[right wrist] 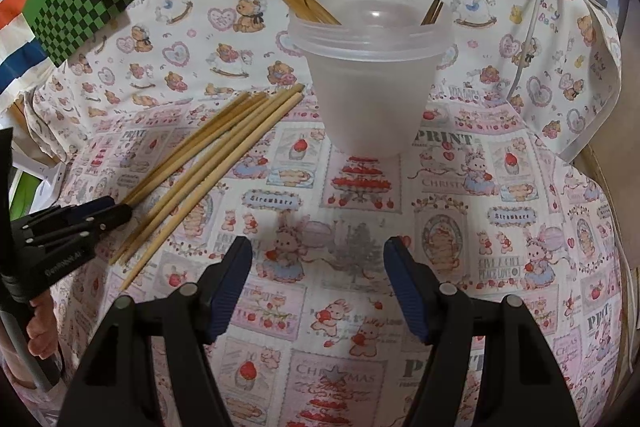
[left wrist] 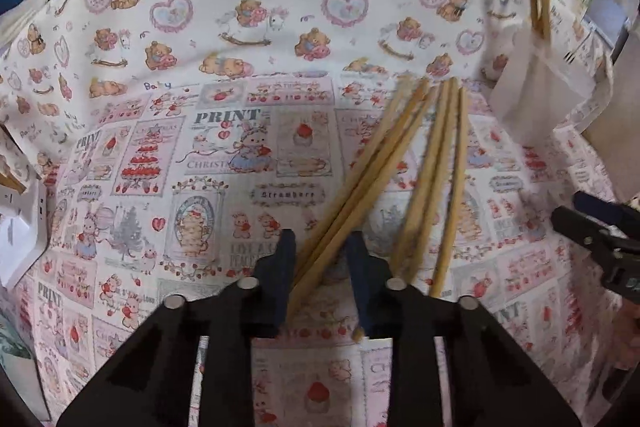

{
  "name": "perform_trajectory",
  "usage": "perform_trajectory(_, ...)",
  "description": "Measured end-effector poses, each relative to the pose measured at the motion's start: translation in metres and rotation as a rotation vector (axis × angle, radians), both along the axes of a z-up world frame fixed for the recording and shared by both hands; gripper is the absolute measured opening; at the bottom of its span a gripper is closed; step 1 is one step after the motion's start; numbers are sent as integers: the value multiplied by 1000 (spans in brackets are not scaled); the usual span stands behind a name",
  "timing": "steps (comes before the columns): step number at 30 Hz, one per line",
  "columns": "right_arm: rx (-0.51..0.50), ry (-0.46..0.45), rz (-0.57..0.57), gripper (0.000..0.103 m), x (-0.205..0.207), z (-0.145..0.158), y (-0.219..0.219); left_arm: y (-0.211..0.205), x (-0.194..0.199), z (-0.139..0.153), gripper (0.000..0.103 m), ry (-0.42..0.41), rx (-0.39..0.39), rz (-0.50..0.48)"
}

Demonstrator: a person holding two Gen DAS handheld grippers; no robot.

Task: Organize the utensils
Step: 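Close the left gripper on a chopstick and pull it from the bundle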

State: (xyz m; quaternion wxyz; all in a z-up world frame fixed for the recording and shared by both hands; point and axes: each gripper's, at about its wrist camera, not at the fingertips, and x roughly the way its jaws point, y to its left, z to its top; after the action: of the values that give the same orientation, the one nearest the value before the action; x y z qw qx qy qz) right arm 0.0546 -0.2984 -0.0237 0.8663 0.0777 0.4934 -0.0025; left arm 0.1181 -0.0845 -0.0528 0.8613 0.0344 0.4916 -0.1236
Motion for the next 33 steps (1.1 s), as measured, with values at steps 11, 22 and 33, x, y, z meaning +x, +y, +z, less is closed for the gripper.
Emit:
perform_trajectory(11,0,-6,5,66,-1,1,0,-4,-8,4,0,9,-13,-52)
perform_trajectory(22,-6,-5,21,66,-3,2,4,-12,-14,0,0,-17,3,-99)
perform_trajectory(33,-7,-9,25,66,-4,3,5,-7,-13,-1,4,-15,-3,-137)
